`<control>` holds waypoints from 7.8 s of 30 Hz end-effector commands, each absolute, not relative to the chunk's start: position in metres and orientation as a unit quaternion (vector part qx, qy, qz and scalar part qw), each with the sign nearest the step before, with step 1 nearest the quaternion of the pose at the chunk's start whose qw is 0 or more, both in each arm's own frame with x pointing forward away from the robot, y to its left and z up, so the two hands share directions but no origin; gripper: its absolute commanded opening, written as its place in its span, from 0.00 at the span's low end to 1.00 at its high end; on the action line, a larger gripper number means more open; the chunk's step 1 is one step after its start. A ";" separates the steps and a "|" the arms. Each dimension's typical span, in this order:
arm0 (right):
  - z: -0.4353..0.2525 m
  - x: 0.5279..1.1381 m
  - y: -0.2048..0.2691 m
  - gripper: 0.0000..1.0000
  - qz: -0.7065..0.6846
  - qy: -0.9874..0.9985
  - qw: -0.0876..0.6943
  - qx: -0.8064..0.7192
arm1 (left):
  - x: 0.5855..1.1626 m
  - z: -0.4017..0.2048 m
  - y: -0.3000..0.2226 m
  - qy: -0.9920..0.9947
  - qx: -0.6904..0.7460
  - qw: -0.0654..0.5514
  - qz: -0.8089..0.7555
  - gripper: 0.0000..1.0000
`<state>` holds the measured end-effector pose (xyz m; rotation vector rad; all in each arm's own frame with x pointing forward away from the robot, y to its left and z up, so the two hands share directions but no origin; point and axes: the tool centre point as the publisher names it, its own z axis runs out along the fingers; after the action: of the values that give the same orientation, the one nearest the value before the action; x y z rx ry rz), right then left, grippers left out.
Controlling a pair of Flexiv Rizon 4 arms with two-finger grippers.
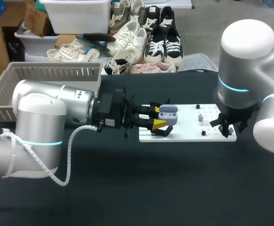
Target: Pick up each earbud case from the left stands, insert the matching earbuds, close the lid, and place the case in the box.
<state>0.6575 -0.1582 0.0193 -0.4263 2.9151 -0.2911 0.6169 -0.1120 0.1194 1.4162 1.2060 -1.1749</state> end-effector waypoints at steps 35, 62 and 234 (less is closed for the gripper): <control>0.032 0.657 -0.156 0.00 -0.107 0.981 0.086 -0.139 | 0.616 0.119 -0.112 0.489 0.573 0.455 -0.475 0.00; 0.141 0.614 -0.109 0.00 -0.121 0.969 0.121 -0.180 | 0.616 0.119 -0.112 0.489 0.573 0.455 -0.475 0.00; 0.170 0.600 0.044 0.00 -0.069 0.981 0.055 0.171 | 0.616 0.119 -0.112 0.489 0.573 0.455 -0.475 0.00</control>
<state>0.5975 0.0432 0.1719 0.5209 2.9758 -0.2051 0.6168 -0.1119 0.1194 1.4161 1.2060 -1.1748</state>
